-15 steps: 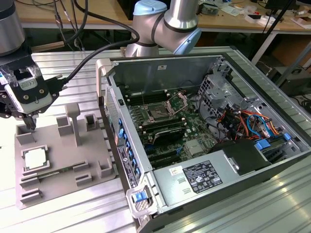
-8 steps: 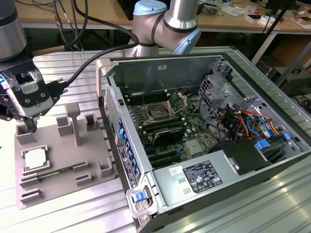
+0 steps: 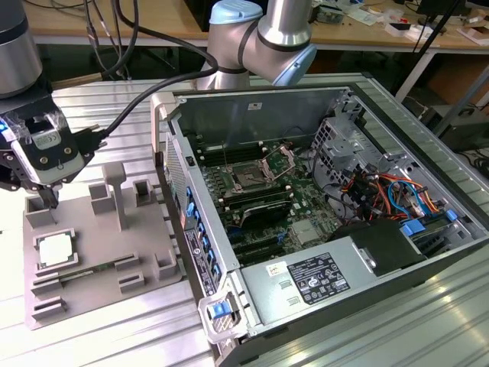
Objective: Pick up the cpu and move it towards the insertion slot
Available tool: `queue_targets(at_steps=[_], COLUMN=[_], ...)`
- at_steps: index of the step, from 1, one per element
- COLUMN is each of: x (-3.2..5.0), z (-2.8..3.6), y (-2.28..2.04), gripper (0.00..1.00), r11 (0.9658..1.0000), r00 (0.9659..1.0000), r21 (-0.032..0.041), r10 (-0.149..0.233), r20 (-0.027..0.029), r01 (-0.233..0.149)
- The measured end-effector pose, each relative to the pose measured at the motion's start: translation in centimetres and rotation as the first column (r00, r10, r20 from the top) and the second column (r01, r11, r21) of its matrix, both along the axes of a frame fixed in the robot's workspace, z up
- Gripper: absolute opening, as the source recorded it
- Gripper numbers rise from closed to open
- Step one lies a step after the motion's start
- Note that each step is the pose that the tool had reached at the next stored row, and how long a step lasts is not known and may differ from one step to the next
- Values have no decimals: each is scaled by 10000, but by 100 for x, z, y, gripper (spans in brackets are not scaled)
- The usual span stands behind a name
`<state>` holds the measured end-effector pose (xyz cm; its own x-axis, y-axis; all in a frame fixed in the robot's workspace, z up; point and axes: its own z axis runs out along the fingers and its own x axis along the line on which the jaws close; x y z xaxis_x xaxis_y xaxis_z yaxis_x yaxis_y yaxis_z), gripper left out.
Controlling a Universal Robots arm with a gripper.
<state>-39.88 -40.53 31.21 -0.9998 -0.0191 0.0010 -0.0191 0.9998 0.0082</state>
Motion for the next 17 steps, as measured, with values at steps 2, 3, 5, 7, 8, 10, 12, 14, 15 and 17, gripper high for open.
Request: queue_targets(at_steps=[2,3,5,7,8,10,12,14,15,17], x=[0,0,0,0,0,0,0,0,0,0], z=[-7,-9,-14,-20,-22,-30,-33,-37,-40,-49], y=[0,0,0,0,0,0,0,0,0,0], gripper=[11,11,11,11,11,11,11,11,11,11], r11=[10000,10000,10000,10000,10000,10000,10000,10000,10000,10000], r00=[10000,10000,10000,10000,10000,10000,10000,10000,10000,10000], r21=[-1,-1,-1,-1,-1,-1,-1,-1,-1,-1], r10=[0,0,0,-2,0,0,0,0,-1,0], r20=[-1,-1,-1,-1,-1,-1,-1,-1,-1,-1], r01=[0,0,0,2,0,0,0,0,1,0])
